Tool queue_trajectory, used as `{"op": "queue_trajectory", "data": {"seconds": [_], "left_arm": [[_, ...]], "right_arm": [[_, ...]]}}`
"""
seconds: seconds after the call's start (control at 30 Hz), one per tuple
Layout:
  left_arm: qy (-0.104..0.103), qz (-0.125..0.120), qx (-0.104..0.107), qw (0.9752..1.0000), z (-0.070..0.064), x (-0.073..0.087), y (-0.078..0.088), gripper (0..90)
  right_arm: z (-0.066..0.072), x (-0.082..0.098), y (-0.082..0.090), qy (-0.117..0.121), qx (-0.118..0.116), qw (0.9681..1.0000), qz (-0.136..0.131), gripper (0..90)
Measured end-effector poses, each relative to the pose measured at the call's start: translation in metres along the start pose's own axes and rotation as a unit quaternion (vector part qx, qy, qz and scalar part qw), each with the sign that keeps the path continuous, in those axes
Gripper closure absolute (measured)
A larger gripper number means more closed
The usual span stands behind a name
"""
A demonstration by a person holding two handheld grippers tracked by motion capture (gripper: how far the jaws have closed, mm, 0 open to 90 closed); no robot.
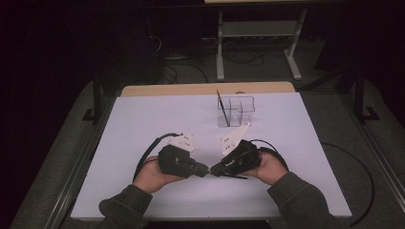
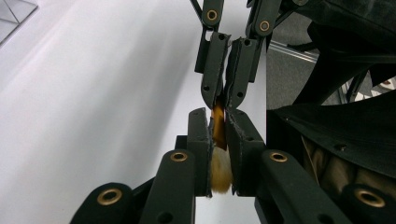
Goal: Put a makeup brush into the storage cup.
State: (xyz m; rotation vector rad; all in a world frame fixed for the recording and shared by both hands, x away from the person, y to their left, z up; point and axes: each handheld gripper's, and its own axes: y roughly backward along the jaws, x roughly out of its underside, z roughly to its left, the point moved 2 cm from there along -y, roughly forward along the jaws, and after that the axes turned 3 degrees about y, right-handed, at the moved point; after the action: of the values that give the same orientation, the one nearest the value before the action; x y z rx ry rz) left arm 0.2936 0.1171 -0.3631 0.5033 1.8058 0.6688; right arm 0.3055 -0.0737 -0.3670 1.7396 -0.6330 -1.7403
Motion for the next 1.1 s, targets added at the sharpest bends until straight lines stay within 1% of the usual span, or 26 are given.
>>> {"op": "queue_trajectory", "data": {"seconds": [0.1, 0.23, 0.4, 0.43, 0.47, 0.5, 0.53, 0.6, 0.7, 0.9, 1.1], "left_arm": [[-0.006, 0.001, 0.001, 1.0, -0.001, -0.002, 0.001, 82.1], [-0.014, 0.01, -0.001, 0.9999, -0.004, -0.006, 0.001, 83.0], [-0.024, 0.02, -0.002, 0.9995, -0.006, -0.01, 0.002, 83.8], [-0.024, 0.021, -0.003, 0.9995, -0.007, -0.011, 0.002, 83.8], [-0.024, 0.024, -0.005, 0.9994, -0.008, -0.012, 0.002, 83.8], [-0.028, 0.026, -0.005, 0.9992, -0.008, -0.013, 0.002, 83.8], [-0.028, 0.027, -0.005, 0.9992, -0.008, -0.014, 0.003, 83.8], [-0.029, 0.029, -0.008, 0.9991, -0.008, -0.016, 0.004, 83.8], [-0.034, 0.033, -0.011, 0.9988, -0.008, -0.019, 0.007, 83.8], [-0.04, 0.041, -0.014, 0.9982, -0.009, -0.022, 0.008, 83.8], [-0.042, 0.046, -0.013, 0.998, -0.009, -0.024, 0.006, 83.8]], "right_arm": [[0.001, 0.0, 0.0, 0.001, -0.002, 1.0, 0.0, 83.1], [0.001, 0.0, 0.0, 0.005, -0.004, 1.0, 0.0, 83.0], [0.003, -0.002, 0.002, 0.009, 0.001, 1.0, 0.003, 81.7], [0.004, -0.002, 0.002, 0.008, -0.001, 1.0, 0.003, 80.6], [0.003, -0.002, 0.003, 0.007, -0.001, 1.0, 0.006, 76.0], [0.003, -0.002, 0.003, 0.004, -0.001, 1.0, 0.006, 75.3], [0.003, -0.001, 0.004, 0.002, -0.002, 0.9999, 0.012, 73.7], [0.003, -0.001, 0.005, 0.003, 0.002, 0.9997, 0.022, 71.8], [0.004, -0.001, 0.007, 0.004, 0.001, 0.9996, 0.029, 71.2], [0.004, -0.003, 0.006, -0.002, 0.0, 0.9993, 0.037, 73.2], [0.003, -0.007, 0.005, 0.002, -0.001, 0.999, 0.044, 77.4]]}}
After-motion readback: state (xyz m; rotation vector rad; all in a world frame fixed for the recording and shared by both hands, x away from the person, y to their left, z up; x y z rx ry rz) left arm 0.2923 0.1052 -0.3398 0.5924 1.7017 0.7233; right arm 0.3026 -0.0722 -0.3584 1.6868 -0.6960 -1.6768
